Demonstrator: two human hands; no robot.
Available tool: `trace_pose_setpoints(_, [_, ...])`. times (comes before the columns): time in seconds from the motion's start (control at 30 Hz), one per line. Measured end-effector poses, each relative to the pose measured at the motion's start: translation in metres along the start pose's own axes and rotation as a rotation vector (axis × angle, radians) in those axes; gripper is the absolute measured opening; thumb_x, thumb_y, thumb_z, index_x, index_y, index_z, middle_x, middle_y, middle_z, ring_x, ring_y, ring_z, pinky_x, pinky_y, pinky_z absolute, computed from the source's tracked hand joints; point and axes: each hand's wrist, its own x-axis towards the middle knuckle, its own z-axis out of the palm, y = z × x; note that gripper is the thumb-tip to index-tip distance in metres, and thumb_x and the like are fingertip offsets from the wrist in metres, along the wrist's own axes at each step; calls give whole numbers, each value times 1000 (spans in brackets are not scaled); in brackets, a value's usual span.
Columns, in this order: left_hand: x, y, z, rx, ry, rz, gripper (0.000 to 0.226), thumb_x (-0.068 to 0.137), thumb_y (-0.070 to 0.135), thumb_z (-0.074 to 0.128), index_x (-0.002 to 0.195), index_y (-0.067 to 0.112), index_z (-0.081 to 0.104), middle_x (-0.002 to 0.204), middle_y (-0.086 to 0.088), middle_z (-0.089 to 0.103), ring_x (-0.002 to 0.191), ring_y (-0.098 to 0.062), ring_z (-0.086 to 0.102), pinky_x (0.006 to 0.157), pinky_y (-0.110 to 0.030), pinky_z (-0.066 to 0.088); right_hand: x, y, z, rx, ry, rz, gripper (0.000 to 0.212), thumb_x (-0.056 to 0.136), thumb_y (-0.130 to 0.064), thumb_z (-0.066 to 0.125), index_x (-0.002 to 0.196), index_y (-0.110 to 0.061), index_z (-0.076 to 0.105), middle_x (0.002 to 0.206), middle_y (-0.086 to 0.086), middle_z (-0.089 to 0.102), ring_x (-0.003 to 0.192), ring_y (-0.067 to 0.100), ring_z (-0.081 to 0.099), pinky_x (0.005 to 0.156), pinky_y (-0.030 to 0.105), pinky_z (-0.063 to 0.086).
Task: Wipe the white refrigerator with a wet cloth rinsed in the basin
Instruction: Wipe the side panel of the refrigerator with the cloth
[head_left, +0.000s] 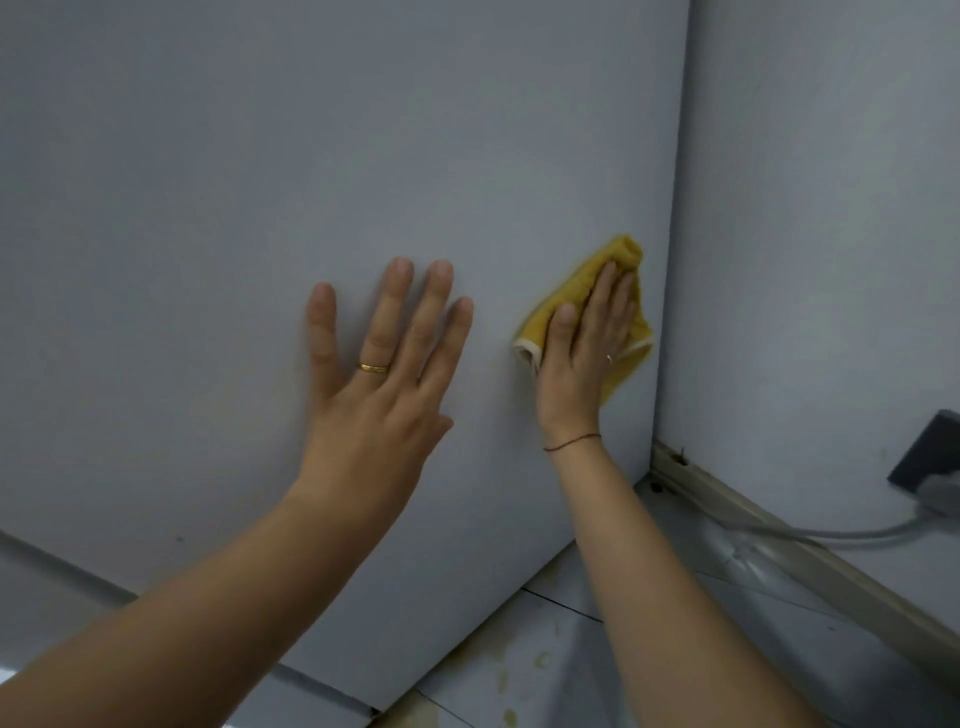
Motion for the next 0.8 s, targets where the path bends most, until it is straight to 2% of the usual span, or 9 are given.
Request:
trace_pose_setpoints(0.1, [1,2,3,-26,15,2,99,77,46,68,153,11,14,161,-13,3,148,-34,-1,110,-64,-13,8,30,-1,-23,30,-19,72,92,-65,8,148,-21,8,159,4,5,148,25,0,116,23,-12])
trace_pose_setpoints(0.2, [2,4,4,-48,29,-4,99,75,44,71,153,10,19,161,-13,7,147,-34,1,110,-63,-12,6,69,-6,-4,77,86,87,84,-75,4,150,-17,8,160,8,4,148,23,0,114,20,-13])
trace_pose_setpoints(0.27, [2,5,5,-61,30,-6,98,75,44,71,152,10,20,161,-13,8,147,-34,2,109,-63,-12,5,99,-9,-23,90,194,91,82,-77,1,150,-17,4,160,7,1,148,20,0,114,25,-12])
trace_pose_setpoints(0.37, [1,8,6,-61,35,-12,98,76,44,70,153,11,19,161,-13,7,147,-34,2,109,-62,-13,-8,139,-14,-22,96,416,58,103,-41,16,151,-12,1,160,10,-2,148,22,0,117,32,-8])
trace_pose_setpoints(0.47, [1,8,7,-48,30,-6,96,78,45,68,153,12,17,161,-13,5,147,-35,0,109,-61,-14,-25,174,-21,-22,67,627,52,105,-16,27,150,-1,6,159,17,0,148,27,1,116,29,-5])
trace_pose_setpoints(0.53, [-1,9,8,-42,28,-5,96,80,46,66,153,12,15,161,-13,3,147,-34,-1,109,-61,-15,-29,196,-23,2,82,729,50,104,-11,26,149,3,8,159,19,1,147,28,3,115,27,-3])
trace_pose_setpoints(0.67, [-11,10,10,-44,3,4,97,80,45,66,154,12,13,161,-13,2,147,-34,-1,109,-61,-15,-45,205,-16,99,150,929,64,101,-47,21,152,-13,3,161,6,5,148,23,9,119,40,6])
trace_pose_setpoints(0.73, [-17,10,11,-39,-8,8,98,79,44,67,154,12,12,161,-12,2,147,-33,-1,110,-61,-13,-66,264,-2,244,153,1037,99,74,-83,21,153,-26,4,161,-2,10,146,20,18,119,49,13])
trace_pose_setpoints(0.8, [-25,10,12,-29,-22,5,98,79,44,67,154,12,12,161,-12,3,147,-32,0,111,-61,-12,-86,291,10,298,111,1070,118,51,-95,20,151,-33,11,159,-5,18,143,20,25,117,50,20])
